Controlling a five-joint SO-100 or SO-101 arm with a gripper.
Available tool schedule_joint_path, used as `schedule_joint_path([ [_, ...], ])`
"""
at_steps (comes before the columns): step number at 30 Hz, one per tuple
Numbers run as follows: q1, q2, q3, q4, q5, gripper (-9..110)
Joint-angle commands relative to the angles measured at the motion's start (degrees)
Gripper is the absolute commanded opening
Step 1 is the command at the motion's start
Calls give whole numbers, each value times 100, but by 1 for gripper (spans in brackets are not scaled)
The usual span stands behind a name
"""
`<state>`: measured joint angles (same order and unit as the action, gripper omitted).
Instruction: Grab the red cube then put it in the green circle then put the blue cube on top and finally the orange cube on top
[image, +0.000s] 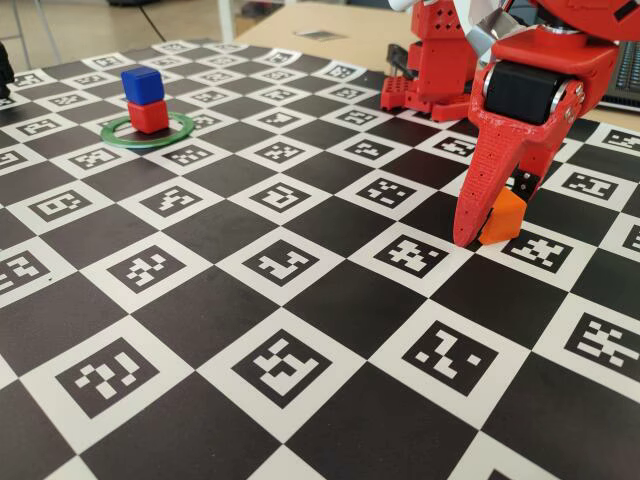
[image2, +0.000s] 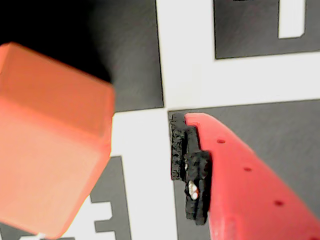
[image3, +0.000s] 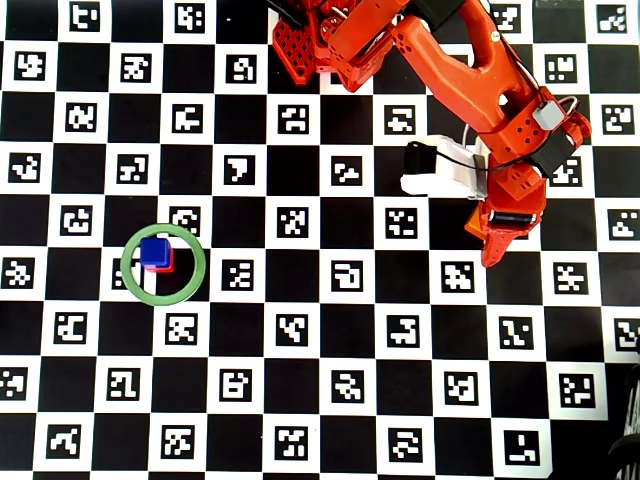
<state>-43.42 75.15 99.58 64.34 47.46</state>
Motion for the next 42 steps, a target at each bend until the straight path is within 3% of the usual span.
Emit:
schedule_joint_path([
  [1, 26, 123, -53, -79, 44, 45],
  [16, 141, 62, -53, -202, 132, 46],
  [42, -44, 167, -272, -272, 1125, 45],
])
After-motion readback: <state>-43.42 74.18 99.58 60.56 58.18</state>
